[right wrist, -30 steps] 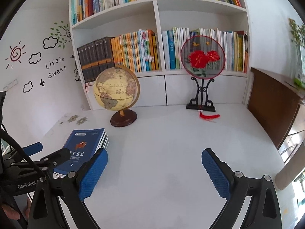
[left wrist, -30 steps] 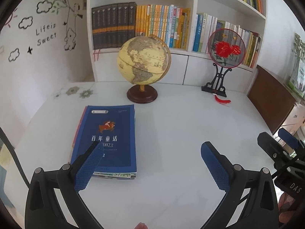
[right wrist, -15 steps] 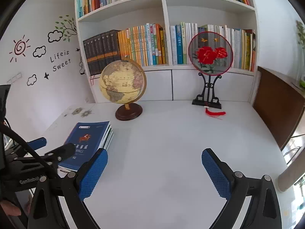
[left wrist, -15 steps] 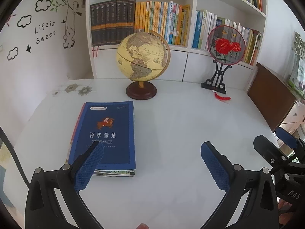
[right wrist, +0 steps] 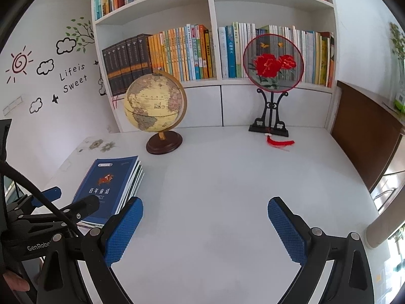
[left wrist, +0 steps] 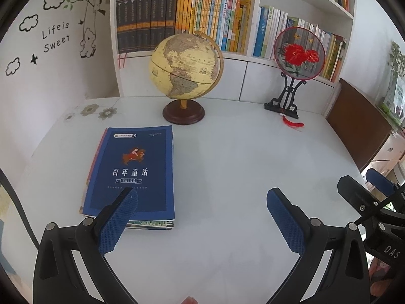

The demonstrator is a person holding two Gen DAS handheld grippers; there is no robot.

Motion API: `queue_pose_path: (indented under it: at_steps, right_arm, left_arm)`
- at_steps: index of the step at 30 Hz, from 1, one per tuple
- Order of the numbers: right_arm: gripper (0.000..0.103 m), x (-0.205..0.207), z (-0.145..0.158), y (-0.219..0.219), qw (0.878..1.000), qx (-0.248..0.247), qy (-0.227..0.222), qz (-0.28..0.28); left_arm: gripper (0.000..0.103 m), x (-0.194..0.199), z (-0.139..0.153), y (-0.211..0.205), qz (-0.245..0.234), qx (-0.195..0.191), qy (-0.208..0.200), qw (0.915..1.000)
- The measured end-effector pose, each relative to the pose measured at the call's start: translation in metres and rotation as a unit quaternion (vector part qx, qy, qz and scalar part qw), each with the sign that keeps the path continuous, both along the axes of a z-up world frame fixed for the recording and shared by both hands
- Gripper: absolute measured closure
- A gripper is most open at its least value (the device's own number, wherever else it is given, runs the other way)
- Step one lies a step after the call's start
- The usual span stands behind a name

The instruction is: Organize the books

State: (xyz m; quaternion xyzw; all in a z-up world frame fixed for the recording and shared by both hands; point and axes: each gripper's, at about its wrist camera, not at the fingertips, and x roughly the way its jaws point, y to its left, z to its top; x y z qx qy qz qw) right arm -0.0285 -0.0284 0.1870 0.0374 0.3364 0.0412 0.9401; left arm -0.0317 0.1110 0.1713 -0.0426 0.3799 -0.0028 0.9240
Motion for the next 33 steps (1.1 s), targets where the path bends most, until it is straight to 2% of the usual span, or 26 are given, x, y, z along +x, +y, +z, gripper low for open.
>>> queue_pose_path:
  at_steps: [33]
  right_arm:
    - [0.004, 0.005, -0.012, 0.001, 0.999, 0.001, 0.036, -0.004]
  left_arm:
    - [0.001, -0.001, 0.0, 0.003, 0.003, 0.005, -0.001, 1.0]
